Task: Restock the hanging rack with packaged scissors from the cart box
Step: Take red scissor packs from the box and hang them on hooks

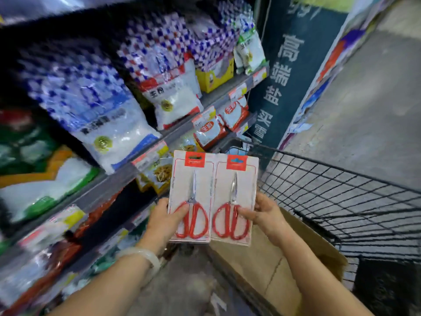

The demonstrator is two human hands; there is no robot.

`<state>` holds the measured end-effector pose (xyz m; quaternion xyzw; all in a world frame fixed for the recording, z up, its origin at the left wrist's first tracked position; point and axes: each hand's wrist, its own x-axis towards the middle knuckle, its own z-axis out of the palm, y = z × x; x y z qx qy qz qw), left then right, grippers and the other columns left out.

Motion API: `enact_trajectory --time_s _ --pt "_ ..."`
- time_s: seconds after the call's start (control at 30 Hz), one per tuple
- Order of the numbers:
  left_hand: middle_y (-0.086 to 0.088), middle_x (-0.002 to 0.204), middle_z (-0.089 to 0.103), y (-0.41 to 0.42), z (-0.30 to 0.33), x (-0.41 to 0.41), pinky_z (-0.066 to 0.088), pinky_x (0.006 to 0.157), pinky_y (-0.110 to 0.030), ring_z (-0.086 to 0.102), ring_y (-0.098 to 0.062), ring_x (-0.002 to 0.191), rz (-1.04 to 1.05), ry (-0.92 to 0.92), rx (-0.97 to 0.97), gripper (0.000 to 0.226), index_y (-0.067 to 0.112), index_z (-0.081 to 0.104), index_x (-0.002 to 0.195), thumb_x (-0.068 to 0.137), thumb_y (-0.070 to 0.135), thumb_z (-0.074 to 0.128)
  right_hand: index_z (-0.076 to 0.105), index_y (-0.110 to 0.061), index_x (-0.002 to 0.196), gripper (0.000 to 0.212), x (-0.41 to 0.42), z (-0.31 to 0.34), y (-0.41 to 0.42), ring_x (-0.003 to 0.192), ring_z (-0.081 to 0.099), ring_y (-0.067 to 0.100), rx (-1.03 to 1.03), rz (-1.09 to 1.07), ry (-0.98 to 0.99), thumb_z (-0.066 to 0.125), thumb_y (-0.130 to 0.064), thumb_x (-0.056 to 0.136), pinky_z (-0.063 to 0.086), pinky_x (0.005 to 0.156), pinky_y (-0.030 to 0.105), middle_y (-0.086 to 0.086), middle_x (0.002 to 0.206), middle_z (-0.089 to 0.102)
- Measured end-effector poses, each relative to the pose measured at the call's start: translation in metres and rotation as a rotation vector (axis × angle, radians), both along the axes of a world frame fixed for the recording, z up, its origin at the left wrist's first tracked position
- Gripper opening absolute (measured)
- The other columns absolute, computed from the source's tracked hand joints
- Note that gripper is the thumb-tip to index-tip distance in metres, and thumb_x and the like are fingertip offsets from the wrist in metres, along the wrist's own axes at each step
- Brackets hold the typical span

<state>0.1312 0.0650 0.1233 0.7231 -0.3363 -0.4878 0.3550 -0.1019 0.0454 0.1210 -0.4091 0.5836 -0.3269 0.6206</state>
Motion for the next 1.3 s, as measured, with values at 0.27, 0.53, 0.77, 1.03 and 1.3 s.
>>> enact_trajectory --time_s 0.27,0.53,0.77,1.03,1.3 --pt "-0.006 0.099 0.071 0.206 0.058 0.134 0.055 0.076 -0.031 0.067 -0.018 0.087 0.320 0.060 -0.170 0.020 0.011 0.064 0.102 0.085 0.020 0.070 0.058 -0.007 0.114 0.038 0.155 0.056 0.112 0.081 0.071 0.020 -0.172 0.430 0.040 0.067 0.006 0.079 0.059 0.069 0.030 0.011 0.098 0.072" --pt "0.005 0.077 0.057 0.464 0.111 0.234 0.039 0.044 -0.002 0.052 -0.003 0.066 0.813 -0.047 -0.278 0.011 0.007 0.054 0.096 0.090 0.011 0.062 0.063 -0.022 0.104 0.035 0.342 0.093 0.284 0.093 0.068 0.021 -0.311 0.937 -0.039 0.069 0.002 0.078 0.055 0.084 0.036 0.004 0.102 0.072" --pt "-0.006 0.091 0.074 0.630 0.131 0.292 0.057 0.076 -0.038 0.070 -0.020 0.082 1.084 -0.133 -0.218 0.022 0.009 0.068 0.103 0.088 0.024 0.066 0.064 -0.006 0.107 0.041 0.466 0.121 0.418 0.086 0.067 0.018 -0.397 1.254 -0.136 0.076 -0.006 0.068 0.054 0.068 0.020 0.008 0.100 0.071" --pt "-0.008 0.099 0.073 0.753 0.118 0.359 0.056 0.087 -0.046 0.070 -0.024 0.090 1.347 -0.131 -0.224 0.040 0.011 0.064 0.107 0.076 0.034 0.074 0.054 -0.020 0.109 0.035 0.588 0.123 0.530 0.092 0.064 0.010 -0.439 1.512 -0.122 0.069 -0.005 0.081 0.053 0.067 0.016 0.001 0.109 0.065" --pt "-0.008 0.099 0.072 0.846 0.124 0.454 0.056 0.086 -0.044 0.070 -0.025 0.089 1.473 -0.091 -0.282 0.016 0.014 0.060 0.104 0.088 0.014 0.065 0.057 -0.014 0.114 0.036 0.718 0.119 0.630 0.098 0.066 0.015 -0.424 1.605 -0.115 0.069 -0.007 0.082 0.054 0.076 0.022 0.003 0.111 0.068"
